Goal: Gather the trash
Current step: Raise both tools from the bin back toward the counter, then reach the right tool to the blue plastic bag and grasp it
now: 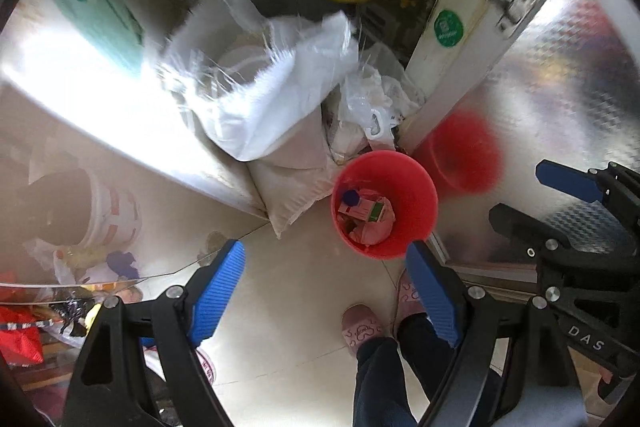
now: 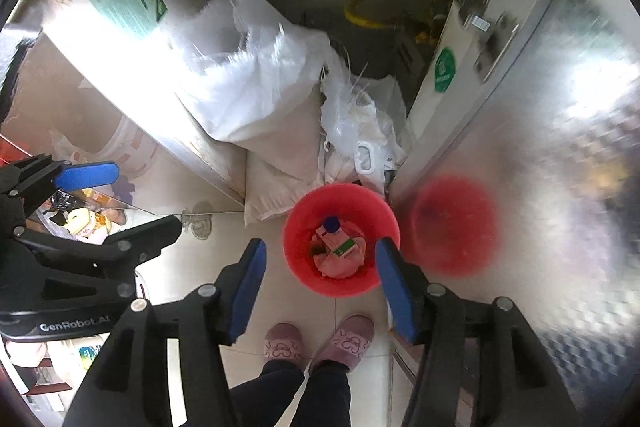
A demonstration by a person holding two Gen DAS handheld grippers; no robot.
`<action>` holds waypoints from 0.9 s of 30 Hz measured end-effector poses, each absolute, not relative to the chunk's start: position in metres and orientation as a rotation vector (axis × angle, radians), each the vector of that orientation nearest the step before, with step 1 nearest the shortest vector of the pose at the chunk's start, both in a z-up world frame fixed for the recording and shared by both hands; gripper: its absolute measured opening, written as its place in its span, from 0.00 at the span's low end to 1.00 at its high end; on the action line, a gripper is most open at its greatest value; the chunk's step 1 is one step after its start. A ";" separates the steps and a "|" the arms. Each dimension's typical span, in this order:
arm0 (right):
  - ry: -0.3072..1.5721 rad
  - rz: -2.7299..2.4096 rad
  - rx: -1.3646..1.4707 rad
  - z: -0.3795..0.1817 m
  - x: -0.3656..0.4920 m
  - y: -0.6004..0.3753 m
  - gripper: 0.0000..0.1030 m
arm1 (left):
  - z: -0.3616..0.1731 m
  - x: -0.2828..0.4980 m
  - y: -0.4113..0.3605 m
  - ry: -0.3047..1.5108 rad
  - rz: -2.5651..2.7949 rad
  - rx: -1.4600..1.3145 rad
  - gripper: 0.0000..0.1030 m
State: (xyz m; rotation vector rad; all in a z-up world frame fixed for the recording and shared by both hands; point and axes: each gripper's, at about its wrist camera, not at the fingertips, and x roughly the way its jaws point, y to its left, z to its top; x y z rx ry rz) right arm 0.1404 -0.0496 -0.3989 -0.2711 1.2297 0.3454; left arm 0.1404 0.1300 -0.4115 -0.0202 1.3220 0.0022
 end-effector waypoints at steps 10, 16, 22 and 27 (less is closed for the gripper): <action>1.125 0.340 -0.268 -0.262 0.126 -0.050 0.57 | -0.268 0.123 0.126 1.217 0.016 -0.038 0.79; 1.029 0.299 -0.252 -0.193 0.126 -0.063 0.63 | -0.196 0.133 0.117 1.099 0.001 -0.016 0.79; 0.966 0.207 -0.222 -0.153 0.131 -0.086 0.77 | -0.151 0.157 0.095 1.025 -0.062 0.016 0.79; 0.912 0.108 -0.187 -0.130 0.138 -0.115 0.86 | -0.125 0.180 0.064 0.966 -0.147 0.074 0.79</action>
